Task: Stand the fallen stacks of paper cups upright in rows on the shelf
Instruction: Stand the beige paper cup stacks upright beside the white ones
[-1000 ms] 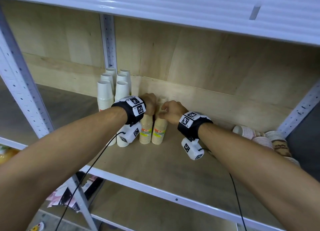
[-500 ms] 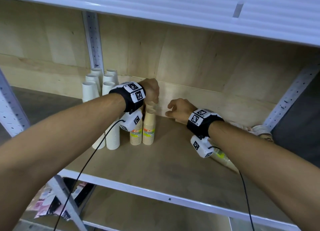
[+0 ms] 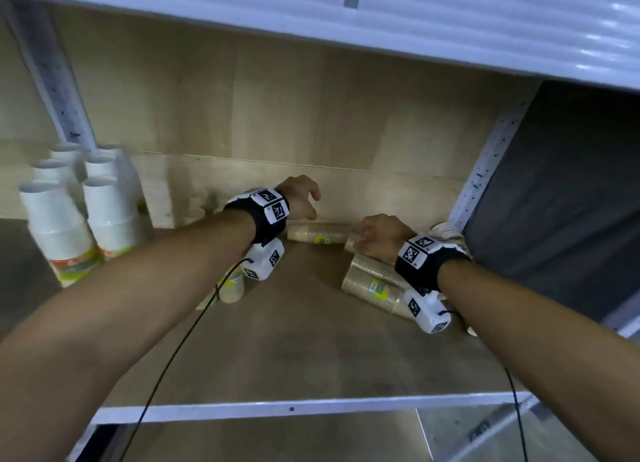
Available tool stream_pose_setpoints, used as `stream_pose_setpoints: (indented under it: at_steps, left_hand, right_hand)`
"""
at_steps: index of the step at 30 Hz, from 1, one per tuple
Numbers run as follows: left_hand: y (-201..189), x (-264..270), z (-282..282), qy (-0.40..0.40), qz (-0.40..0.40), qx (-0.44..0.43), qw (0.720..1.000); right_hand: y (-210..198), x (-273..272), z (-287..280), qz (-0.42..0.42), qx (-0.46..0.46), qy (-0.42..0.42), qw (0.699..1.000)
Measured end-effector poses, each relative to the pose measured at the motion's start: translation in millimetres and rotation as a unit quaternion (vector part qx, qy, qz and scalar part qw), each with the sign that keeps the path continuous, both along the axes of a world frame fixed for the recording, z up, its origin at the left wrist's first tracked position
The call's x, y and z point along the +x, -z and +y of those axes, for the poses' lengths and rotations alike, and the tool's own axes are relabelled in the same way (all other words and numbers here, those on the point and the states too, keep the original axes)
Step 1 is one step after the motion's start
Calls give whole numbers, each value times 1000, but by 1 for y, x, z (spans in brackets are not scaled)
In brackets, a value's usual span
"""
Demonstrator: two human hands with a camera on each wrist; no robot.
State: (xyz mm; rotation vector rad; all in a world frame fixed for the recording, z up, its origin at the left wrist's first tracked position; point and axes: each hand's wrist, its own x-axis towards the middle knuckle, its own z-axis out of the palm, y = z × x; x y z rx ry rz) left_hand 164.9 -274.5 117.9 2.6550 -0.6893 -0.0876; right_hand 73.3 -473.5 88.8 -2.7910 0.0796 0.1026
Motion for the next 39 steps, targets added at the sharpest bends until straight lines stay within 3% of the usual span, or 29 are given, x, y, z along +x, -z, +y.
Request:
stream_pose_setpoints:
  at_steps: [5,11,15,20,24,30,39]
  left_hand:
    - [46,28,-29,4,32,-12,999]
    - [87,57,-38,-15,37,4,999]
    - [110,70,-40,-37,38,6,999]
    - [124,81,-47,-47,22,29,998]
    - [130,83,-46,-48,17,57,997]
    - [141,87,-40,-9,48,2,999]
    - [138,80,-36,-14,36,30,999]
  right_hand:
    - [34,-14,-27,40,-73,16,996]
    - [65,-36,-48,113,-15,-21,993]
    - [81,-41,-61,104,-122,20,987]
    - [111,-36,-78,109,-96,34,989]
    - [102,-44,-71,111,-90,40,989]
    - [96,-49,-68,95,-79,54,991]
    - [93,-47,-65,98,-69,67,991]
